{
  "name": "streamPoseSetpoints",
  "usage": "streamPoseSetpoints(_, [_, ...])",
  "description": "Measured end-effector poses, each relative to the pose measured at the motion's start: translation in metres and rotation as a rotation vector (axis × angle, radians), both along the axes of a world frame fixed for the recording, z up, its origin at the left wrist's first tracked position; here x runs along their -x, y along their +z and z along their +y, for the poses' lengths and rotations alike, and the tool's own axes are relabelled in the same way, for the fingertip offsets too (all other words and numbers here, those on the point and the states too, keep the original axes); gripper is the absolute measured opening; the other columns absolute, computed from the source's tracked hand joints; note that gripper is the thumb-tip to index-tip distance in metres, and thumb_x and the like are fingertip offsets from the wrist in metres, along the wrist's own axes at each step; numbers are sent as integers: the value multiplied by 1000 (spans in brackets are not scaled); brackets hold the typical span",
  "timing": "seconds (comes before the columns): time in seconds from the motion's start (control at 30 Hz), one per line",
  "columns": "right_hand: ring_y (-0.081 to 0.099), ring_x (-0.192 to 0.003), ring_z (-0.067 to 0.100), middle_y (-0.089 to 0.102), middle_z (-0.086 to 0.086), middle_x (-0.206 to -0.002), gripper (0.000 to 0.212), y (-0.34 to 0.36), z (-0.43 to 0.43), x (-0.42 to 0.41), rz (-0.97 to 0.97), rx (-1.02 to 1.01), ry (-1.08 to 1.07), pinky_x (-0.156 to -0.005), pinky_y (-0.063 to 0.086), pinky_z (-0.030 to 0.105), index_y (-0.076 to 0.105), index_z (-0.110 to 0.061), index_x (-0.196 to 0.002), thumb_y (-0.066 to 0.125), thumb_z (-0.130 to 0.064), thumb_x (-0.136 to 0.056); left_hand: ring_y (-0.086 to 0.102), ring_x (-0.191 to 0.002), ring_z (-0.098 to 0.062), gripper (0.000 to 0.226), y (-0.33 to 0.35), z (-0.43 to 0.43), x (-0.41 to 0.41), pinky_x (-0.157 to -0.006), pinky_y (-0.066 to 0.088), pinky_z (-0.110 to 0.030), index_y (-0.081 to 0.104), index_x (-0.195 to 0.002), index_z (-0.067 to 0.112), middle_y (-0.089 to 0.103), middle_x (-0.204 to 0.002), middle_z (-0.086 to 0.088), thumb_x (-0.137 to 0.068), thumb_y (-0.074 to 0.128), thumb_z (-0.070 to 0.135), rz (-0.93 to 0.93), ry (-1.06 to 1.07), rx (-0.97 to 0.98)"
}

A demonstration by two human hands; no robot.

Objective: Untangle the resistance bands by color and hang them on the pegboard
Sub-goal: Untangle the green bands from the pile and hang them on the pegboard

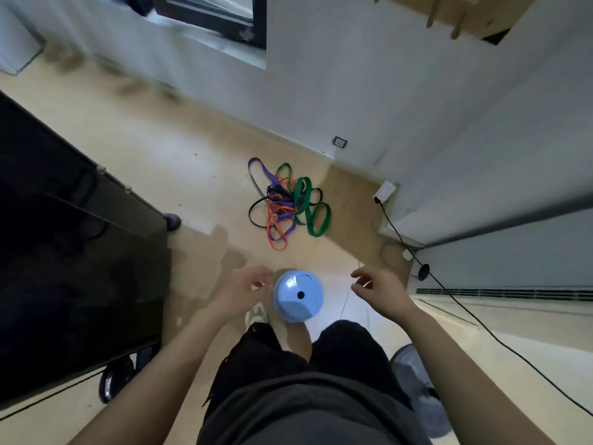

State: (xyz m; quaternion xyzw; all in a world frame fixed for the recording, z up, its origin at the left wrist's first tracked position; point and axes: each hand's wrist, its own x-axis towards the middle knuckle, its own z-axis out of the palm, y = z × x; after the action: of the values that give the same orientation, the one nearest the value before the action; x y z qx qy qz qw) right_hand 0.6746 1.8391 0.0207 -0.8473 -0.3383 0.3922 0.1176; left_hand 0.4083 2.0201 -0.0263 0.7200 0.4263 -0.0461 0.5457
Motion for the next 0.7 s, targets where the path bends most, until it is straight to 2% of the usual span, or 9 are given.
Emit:
streamPoseSetpoints(0.07, [64,-84,8,68,-11,-91,24,4,21,-21,-4,-12,-40,-79,50,28,70,-24,-113,68,-26,-89,63,-84,9,27,1,32,-27,-75,45,-4,70,-118,29,71,-97,17,-92,72,21,-22,6,3])
streamPoseSetpoints(0.2, [65,-82,8,69,-11,-89,23,0,64,-67,19,-22,-63,-72,49,23,71,-24,-112,69,-24,-89,66,-90,1,26,-5,80,-81,-75,45,-5,70,-118,28,73,-100,13,-93,72,22,-33,-10,24])
streamPoseSetpoints(0.27, [65,-83,7,68,-13,-88,23,-11,88,-93,36,-22,-37,-74,50,23,71,-24,-112,69,-25,-89,67,-95,-2,27,-11,99,-108,-78,48,-7,70,-119,32,73,-102,15,-93,72,25,-27,-34,14])
streamPoseSetpoints(0.37, [65,-84,8,69,-12,-89,24,-35,131,-140,75,-20,31,-76,49,22,71,-24,-113,68,-27,-90,67,-94,0,25,-23,129,-149,-86,53,-21,64,-110,49,71,-102,20,-93,70,31,16,-57,-19])
streamPoseSetpoints(0.47, [64,-84,10,70,-9,-93,27,-65,176,-188,117,-28,95,-68,42,7,71,-21,-116,68,-27,-90,65,-91,3,26,-32,152,-193,-84,52,-20,62,-108,50,66,-98,29,-95,68,27,76,-89,-52])
streamPoseSetpoints(0.53, [62,-82,9,69,-7,-93,26,-82,207,-219,128,-14,165,-63,38,3,71,-19,-116,67,-24,-91,66,-89,2,24,-45,170,-219,-86,55,-26,67,-114,40,68,-98,24,-94,70,27,105,-89,-58])
streamPoseSetpoints(0.6, [59,-85,11,67,-3,-95,24,-98,238,-246,151,12,223,-62,38,4,70,-14,-116,65,-19,-93,68,-89,0,26,-62,191,-243,-87,57,-33,69,-117,35,72,-99,18,-91,71,32,118,-75,-35])
streamPoseSetpoints(0.7, [56,-85,14,66,3,-96,25,-136,284,-280,166,29,239,-64,35,17,70,-7,-116,66,-13,-93,69,-89,0,38,-99,226,-274,-88,57,-35,70,-118,34,73,-101,17,-83,64,50,127,-51,-21])
